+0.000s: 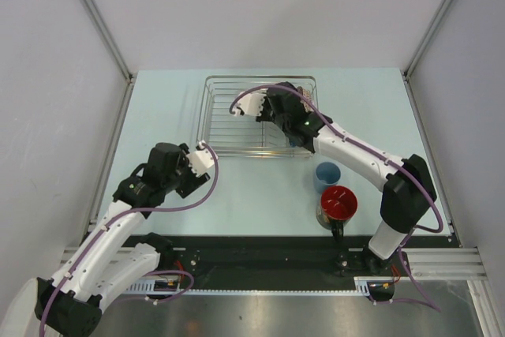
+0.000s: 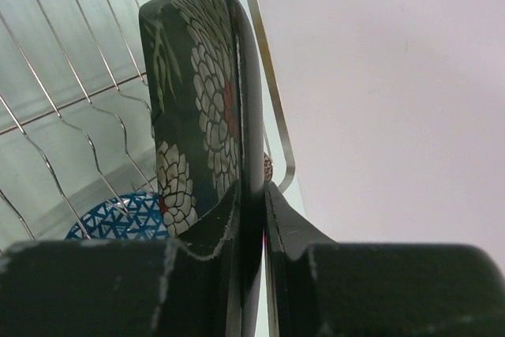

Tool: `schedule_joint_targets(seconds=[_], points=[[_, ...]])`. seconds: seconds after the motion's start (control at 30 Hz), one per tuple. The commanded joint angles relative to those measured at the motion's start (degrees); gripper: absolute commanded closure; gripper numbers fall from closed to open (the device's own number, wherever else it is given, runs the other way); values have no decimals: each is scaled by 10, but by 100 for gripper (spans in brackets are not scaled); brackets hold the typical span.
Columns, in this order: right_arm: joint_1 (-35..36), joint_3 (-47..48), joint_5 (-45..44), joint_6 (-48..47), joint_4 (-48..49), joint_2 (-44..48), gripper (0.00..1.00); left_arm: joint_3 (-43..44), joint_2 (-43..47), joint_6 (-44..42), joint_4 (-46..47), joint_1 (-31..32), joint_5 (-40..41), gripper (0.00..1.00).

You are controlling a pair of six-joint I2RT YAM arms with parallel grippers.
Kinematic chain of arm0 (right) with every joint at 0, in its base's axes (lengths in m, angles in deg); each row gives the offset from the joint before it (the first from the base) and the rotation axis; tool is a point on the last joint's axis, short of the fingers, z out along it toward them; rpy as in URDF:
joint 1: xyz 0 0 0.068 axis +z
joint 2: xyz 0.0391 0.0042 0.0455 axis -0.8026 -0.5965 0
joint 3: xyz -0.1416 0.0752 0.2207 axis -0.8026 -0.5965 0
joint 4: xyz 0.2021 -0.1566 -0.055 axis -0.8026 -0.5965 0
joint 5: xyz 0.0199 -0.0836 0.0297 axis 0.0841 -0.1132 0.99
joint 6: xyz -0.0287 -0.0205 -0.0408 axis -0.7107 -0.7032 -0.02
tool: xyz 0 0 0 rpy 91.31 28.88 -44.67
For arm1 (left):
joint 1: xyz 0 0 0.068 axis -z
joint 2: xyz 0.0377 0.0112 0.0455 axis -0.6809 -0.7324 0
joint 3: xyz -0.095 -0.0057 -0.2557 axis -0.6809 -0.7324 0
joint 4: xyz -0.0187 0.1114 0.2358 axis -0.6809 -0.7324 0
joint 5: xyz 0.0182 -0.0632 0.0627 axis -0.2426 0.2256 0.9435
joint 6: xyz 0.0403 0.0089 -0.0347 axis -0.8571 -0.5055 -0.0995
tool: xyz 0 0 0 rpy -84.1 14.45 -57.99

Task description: Load the mixed dishes into the dish rack

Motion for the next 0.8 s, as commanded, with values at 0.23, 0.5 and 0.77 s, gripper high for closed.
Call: schedule_joint_targets(seconds=[0.23,0.5,0.77], points=[[27,5,21,-144,65,21,100,-3,-1,5,21,-5,2,25],[26,5,42,-189,57,21,100,-3,-2,7,23,-5,2,25],[20,6,57,-210,53,19,100,-7,-4,8,25,-5,1,25]])
